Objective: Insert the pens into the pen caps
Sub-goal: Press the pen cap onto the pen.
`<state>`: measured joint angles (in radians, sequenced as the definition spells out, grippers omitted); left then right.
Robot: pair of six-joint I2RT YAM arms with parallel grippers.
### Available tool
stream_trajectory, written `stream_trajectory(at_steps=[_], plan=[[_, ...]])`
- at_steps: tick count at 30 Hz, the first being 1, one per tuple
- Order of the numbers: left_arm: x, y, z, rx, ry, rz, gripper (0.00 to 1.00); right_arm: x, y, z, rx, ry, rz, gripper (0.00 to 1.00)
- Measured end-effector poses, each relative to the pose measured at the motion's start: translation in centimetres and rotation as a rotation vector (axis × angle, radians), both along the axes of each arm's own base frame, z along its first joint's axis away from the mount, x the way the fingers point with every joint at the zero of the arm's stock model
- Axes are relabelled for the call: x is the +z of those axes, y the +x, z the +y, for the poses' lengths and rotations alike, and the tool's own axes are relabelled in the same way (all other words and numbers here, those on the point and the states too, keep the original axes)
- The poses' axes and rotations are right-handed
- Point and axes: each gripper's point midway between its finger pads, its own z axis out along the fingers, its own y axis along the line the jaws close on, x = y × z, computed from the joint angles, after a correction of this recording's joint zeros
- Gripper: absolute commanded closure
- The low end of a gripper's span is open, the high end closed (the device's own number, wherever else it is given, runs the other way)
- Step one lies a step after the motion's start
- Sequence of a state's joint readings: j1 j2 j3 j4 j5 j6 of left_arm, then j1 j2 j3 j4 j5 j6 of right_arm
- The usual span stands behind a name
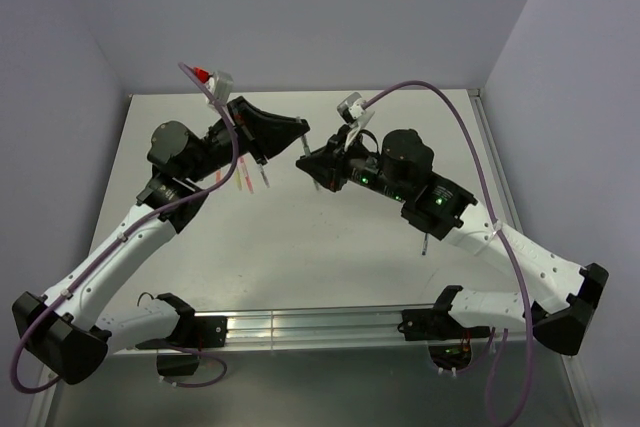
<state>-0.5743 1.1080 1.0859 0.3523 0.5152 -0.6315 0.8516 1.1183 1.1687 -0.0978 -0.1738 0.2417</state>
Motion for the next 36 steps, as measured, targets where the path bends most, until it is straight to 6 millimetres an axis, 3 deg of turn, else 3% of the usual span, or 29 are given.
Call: stream_trajectory(at_steps=[20,36], plan=[[-0.6,-3.3,0.5,-0.214,-0.08,-0.108,1.0,-0.2,-2.6,0.5,0.135,0.02,0.019,1.0],[-0.8,-3.6,0.1,-0.132,-0.044,-0.185,1.0,-0.4,-2.9,0.7,0.171,0.043,0.079,1.0]])
